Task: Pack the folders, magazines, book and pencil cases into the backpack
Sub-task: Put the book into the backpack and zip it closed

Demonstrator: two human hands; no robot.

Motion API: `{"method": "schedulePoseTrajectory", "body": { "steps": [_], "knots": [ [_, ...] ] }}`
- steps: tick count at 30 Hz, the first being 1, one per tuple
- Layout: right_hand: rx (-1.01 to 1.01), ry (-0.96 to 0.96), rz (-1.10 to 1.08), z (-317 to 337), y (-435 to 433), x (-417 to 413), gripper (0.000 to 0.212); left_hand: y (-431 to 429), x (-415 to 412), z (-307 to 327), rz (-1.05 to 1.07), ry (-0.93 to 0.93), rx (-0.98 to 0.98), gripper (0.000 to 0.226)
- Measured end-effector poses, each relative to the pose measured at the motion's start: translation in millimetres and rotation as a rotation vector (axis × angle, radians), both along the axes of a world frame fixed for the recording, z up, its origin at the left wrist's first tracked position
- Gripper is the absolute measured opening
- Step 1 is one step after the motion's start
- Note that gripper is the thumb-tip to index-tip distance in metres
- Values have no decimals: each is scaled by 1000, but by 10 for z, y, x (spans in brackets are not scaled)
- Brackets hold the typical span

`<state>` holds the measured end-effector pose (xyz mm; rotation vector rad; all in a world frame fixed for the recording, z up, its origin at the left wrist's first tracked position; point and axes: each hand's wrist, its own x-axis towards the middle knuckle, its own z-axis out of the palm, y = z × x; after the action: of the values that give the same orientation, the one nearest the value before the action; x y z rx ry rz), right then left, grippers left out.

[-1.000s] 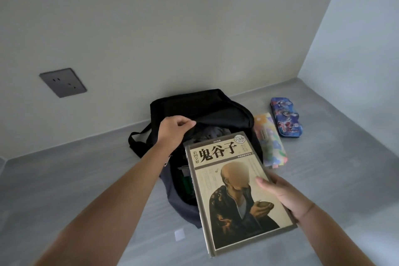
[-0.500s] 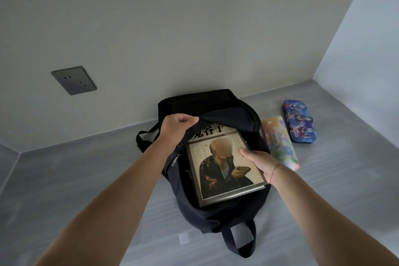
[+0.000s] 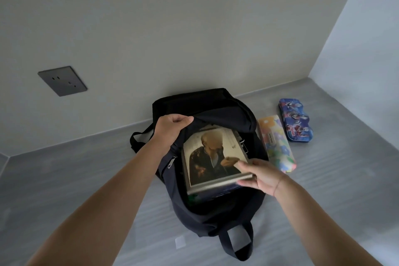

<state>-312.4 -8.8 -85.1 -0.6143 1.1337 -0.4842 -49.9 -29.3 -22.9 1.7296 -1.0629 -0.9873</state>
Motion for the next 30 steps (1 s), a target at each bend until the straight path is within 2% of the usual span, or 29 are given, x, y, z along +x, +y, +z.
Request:
{"method": "schedulePoseTrajectory", "body": {
  "steps": [3,7,16,18,20,21,23,24,25,27,30],
  "knots": [
    [34,-24,-154,18,-269,207,23,-1,-10,11,14,11,0,17],
    [141,-199,-362,-65,-325,319,15,8,-10,1,40,-5,8,19],
    [143,-251,-388,12,-360,466,14,47,-37,-24,53,-11,12,20],
    [92,-160,-299,68,-351,403,15,76,-39,-32,53,-23,11,21],
    [15,29,-224,160,-378,288,14,102,-53,-40,49,-43,6,19],
    [-36,102,-244,217,-426,218,23,108,-58,-47,58,-56,-3,18],
    [-277,352,-287,300,-624,89,29,109,-59,-81,124,-121,-35,20],
    [-429,517,-297,348,-730,37,26,99,-53,-100,188,-166,-48,24],
    [-542,599,-280,357,-845,-4,21,88,-38,-117,256,-194,-45,30],
    [-598,566,-161,316,-1064,-18,18,71,3,-157,346,-156,28,48],
    [-569,420,-26,288,-1218,15,40,32,76,-241,342,31,175,62]
  ]
}}
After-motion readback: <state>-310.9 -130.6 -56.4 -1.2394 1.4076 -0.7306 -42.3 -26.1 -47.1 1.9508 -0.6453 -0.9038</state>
